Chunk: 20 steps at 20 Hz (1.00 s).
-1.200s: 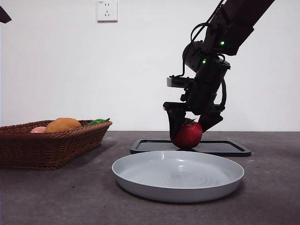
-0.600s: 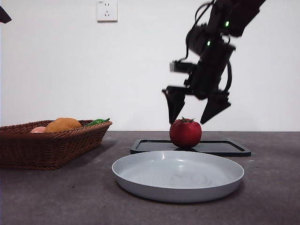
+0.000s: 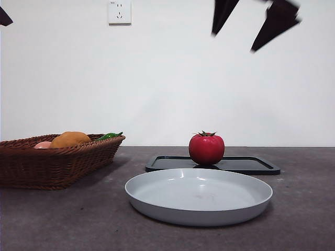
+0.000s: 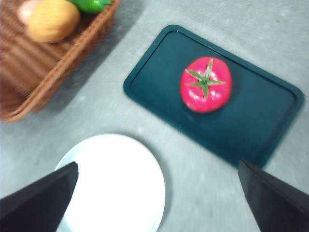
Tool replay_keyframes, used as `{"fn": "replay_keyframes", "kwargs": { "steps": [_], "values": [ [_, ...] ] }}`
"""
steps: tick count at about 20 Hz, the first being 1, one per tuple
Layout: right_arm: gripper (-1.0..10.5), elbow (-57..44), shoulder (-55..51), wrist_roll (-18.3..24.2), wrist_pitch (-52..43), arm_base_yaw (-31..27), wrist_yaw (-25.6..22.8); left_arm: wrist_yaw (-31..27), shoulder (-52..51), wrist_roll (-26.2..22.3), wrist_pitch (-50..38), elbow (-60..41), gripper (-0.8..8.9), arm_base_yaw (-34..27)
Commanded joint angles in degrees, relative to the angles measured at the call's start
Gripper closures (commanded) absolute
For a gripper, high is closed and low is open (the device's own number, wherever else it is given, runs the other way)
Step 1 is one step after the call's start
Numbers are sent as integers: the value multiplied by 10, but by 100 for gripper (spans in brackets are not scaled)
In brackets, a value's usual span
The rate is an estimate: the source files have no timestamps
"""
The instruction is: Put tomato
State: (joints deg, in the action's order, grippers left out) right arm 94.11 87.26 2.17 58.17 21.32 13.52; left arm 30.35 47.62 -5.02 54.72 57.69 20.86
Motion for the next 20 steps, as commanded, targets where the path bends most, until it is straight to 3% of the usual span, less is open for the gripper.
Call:
{"fn": "replay_keyframes", "kwargs": {
  "steps": [1,6,9,13,20],
  "values": [
    [389,10,-39,5,30,3,12,3,3,-3,-3,9,282,2],
    [389,-26,-151,4,56,10,17,3,3,-3,-3,9,282,2],
    [389,-104,-226,-3,52,23,20,3,3,-3,-3,9,282,2],
    [390,-228,-308,-22,43,39,63,3,3,-3,-3,9,282,2],
    [390,-330,-376,-35,39,52,93,3,3,-3,-3,9,282,2]
  ]
}}
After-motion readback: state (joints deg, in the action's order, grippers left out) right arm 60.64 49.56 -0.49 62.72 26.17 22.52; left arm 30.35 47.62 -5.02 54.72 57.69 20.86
